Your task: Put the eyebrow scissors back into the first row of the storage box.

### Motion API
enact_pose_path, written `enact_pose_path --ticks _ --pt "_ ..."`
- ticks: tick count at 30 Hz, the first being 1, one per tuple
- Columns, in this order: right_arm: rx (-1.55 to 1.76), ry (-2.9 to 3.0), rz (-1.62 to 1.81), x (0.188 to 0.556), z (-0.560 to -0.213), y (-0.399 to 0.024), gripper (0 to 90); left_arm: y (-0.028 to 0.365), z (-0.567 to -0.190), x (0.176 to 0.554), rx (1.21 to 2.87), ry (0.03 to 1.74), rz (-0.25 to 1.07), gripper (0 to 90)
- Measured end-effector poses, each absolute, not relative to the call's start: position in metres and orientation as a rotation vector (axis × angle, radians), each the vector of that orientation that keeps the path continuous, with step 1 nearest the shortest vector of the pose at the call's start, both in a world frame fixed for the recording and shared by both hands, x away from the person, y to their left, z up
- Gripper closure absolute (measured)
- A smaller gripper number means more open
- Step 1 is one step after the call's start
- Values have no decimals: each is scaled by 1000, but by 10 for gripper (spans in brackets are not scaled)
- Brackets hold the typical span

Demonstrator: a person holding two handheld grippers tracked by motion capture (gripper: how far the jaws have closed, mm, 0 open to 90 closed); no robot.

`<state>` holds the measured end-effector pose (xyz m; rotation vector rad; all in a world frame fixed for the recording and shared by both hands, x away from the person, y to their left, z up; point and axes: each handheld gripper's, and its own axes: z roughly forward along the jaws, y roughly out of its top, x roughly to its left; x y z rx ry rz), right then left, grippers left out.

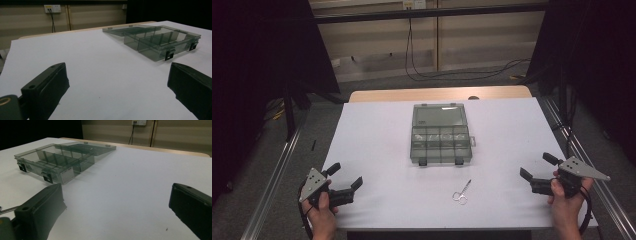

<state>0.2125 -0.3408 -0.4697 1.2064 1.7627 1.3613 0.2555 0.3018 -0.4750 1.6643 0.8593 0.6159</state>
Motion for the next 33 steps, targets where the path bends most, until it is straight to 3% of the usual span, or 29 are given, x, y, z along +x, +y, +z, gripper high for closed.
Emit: enact_pose_path --ticks 13,33 --pt "1117 1844 1363 214 -456 -327 0 300 -476 255 1666 856 614 31" --pt "910 2167 1311 230 -433 -264 0 298 -477 253 1693 833 626 33"
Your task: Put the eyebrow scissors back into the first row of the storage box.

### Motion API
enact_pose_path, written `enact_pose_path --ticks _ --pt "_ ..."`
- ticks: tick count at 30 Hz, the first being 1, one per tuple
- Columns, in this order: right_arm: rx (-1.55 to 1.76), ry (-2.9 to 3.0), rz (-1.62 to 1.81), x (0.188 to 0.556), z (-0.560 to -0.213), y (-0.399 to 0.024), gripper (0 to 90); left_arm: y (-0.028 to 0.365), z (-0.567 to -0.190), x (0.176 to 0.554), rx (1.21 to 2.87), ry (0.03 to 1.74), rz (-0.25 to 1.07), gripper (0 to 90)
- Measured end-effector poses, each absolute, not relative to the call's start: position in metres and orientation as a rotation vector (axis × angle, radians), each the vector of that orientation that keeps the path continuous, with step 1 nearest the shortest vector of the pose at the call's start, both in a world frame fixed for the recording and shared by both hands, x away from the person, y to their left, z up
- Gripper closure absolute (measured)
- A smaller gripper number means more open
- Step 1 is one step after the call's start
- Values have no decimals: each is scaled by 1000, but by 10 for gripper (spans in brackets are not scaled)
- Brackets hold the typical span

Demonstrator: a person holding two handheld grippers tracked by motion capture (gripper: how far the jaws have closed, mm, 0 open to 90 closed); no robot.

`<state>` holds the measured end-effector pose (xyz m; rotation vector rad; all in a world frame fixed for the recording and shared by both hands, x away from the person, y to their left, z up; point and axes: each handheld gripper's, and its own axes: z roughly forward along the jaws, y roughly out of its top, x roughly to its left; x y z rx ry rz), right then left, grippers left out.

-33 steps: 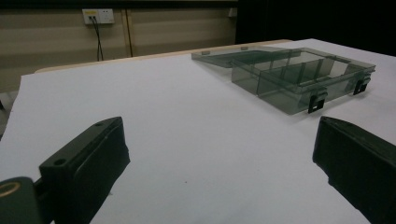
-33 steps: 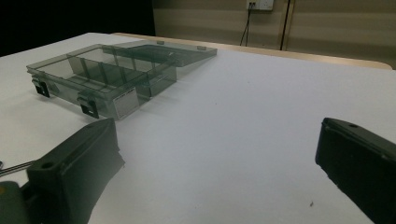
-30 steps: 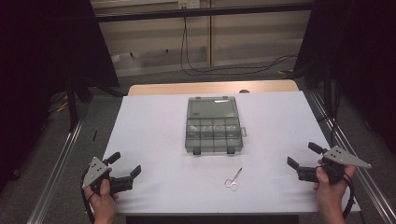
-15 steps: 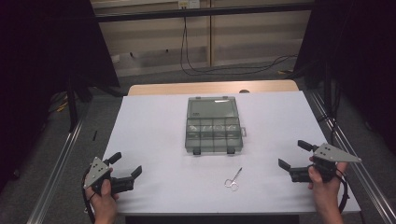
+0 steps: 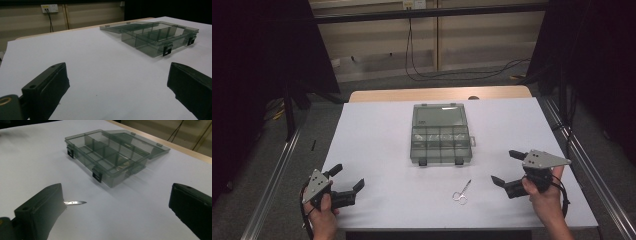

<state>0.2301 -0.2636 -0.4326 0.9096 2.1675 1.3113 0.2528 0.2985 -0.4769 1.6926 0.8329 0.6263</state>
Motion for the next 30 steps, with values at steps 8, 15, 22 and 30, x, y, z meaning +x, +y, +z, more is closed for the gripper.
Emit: enact_pose_path --ticks 8,15,22,30 --pt "842 2298 1253 242 -435 -235 0 297 -477 253 1698 841 637 35" --pt "802 2380 1218 254 -433 -212 0 298 -477 253 1696 841 639 34" --pt "775 2466 1173 261 -433 -198 21 298 -477 253 1699 836 637 34" --pt "750 2545 1103 269 -431 -185 199 297 -477 253 1694 842 640 34"
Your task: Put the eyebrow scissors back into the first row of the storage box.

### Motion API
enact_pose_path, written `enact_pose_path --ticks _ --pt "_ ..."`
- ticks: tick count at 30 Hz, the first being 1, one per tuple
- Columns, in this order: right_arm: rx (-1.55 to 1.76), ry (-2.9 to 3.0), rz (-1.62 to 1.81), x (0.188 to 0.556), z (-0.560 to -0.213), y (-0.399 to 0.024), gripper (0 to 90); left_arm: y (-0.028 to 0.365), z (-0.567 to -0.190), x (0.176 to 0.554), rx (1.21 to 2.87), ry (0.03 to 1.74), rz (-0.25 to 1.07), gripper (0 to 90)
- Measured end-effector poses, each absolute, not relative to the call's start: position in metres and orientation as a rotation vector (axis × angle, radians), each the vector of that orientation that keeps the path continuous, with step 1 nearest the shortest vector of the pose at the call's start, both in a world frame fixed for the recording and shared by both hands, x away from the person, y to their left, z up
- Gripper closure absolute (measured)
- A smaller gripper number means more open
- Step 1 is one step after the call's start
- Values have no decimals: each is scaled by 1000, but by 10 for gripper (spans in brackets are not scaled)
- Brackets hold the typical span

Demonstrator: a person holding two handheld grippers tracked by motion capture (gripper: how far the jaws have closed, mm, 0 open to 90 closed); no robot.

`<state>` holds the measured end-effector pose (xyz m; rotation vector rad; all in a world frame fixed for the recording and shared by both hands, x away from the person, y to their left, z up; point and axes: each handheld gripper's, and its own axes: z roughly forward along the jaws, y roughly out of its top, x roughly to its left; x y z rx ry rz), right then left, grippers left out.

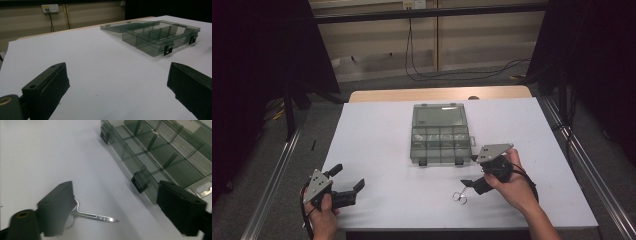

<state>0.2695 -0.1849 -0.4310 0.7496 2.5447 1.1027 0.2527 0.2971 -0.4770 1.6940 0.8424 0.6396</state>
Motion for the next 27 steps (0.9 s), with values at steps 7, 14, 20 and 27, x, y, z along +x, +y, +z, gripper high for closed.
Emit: enact_pose_path --ticks 7,14,20,27 --pt "844 2554 1126 275 -434 -187 363 297 -477 253 1706 829 635 34" --pt "901 2574 1033 271 -445 -192 879 296 -477 252 1704 834 625 37" --pt "958 2627 953 269 -457 -193 900 296 -477 253 1707 832 627 38" --pt "1059 2631 890 271 -467 -192 900 296 -477 253 1711 831 627 39"
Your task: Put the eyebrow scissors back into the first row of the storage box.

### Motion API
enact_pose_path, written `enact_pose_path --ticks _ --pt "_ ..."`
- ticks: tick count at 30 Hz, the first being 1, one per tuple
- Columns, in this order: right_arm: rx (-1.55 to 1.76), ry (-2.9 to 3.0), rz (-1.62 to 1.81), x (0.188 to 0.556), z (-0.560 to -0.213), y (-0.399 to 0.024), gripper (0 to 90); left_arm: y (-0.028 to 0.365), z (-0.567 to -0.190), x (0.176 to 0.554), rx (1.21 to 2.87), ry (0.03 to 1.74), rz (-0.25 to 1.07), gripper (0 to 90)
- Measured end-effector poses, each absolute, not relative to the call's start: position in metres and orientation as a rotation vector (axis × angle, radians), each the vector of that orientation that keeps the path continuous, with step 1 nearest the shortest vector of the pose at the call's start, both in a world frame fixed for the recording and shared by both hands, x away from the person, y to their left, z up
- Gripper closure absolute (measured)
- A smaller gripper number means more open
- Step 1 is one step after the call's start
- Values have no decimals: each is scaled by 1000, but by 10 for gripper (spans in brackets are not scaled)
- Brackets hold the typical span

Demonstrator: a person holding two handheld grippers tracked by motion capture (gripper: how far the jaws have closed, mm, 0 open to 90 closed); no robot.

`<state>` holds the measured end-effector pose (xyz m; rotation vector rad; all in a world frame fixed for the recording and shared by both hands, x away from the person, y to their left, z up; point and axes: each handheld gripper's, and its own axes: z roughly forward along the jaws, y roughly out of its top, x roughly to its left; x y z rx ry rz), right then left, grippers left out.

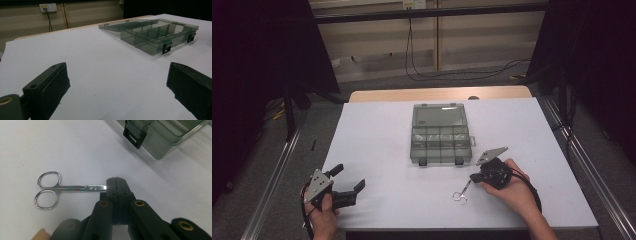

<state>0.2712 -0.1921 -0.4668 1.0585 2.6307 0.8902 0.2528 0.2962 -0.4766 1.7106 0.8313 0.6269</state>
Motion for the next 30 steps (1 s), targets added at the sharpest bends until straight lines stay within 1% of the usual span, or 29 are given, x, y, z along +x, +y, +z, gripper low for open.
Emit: enact_pose_path --ticks 5,18,24,30 --pt "1047 2611 916 275 -469 -184 900 296 -477 253 1718 827 631 40" --pt "976 2567 983 278 -474 -138 900 295 -477 253 1719 829 630 40" --pt "939 2580 1035 273 -476 -118 900 296 -477 254 1722 824 625 42" --pt "916 2600 1098 268 -476 -106 900 295 -477 254 1722 831 620 42"
